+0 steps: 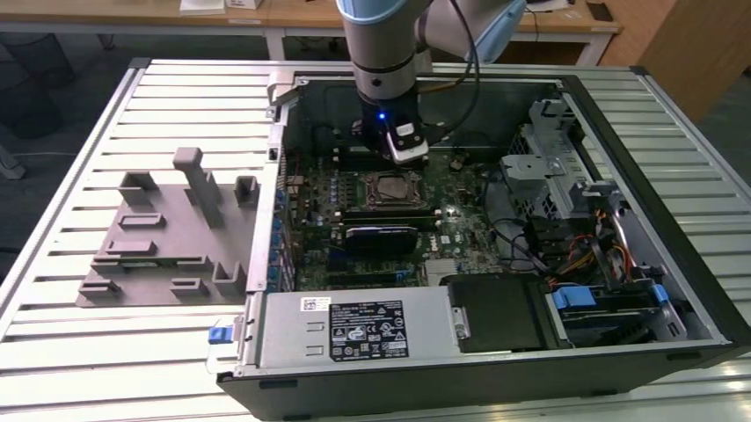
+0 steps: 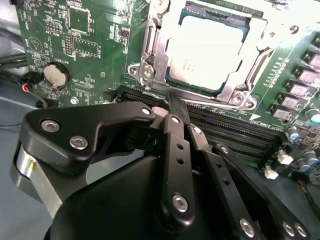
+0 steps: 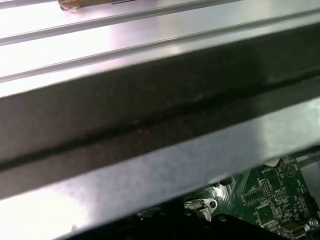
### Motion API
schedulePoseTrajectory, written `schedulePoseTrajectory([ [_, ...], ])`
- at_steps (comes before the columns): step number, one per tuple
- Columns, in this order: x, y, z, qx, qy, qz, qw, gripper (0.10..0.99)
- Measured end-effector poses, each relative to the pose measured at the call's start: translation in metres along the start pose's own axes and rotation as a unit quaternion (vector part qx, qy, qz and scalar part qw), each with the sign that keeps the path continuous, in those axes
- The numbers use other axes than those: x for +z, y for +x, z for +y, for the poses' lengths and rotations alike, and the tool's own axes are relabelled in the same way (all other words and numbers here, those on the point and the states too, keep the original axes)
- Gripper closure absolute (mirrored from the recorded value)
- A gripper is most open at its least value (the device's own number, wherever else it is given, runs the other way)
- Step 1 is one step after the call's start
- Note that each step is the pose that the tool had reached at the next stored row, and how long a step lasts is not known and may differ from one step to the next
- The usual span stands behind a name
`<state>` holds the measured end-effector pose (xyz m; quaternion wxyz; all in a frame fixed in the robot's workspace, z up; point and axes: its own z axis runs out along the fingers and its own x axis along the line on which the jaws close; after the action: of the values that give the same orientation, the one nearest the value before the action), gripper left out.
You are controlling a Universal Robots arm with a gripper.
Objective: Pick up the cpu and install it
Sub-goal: 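Install the first cpu locking lever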
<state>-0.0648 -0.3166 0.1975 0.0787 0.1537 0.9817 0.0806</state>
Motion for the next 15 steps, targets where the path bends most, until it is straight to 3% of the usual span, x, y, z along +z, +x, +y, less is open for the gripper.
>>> schedulePoseTrajectory([
  [15, 0.0005, 0.0000, 0.0020, -0.012, -0.0018, 0.0023, 0.9999, 0.980],
])
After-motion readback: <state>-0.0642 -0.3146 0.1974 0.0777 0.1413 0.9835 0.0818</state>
